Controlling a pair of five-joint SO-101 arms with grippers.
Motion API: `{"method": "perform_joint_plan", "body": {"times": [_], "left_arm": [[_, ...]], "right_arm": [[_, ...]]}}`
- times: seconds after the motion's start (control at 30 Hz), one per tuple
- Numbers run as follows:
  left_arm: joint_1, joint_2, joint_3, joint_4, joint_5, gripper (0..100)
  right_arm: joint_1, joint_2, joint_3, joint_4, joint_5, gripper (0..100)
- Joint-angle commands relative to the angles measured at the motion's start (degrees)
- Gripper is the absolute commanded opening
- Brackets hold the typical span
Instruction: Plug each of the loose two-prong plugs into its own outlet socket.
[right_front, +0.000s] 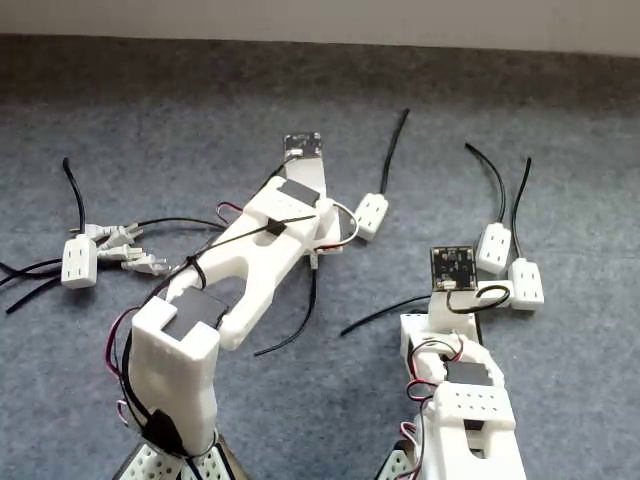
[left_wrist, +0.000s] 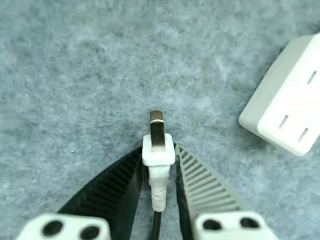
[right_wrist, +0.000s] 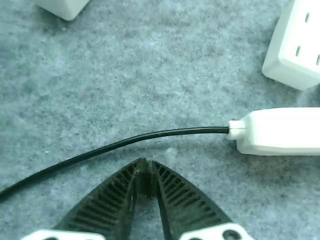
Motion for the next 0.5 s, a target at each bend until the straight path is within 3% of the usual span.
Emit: {"method": "perform_joint_plan", "body": {"times": [0.0,0.3,0.47], "left_arm": [[0.1,0.0,-2.0,-1.0,-0.5,2],[0.2,-0.7,-3.9,3.3,-0.6,1],[0.1,-0.7,-14.8,16.4,-1.1,1]], "right_arm": [[-0.5,0.0,-0.2,-1.1,0.7,1.6],[-0.5,0.0,-0.2,-1.1,0.7,1.6],[-0.5,0.0,-0.2,-1.1,0.7,1.6]]}}
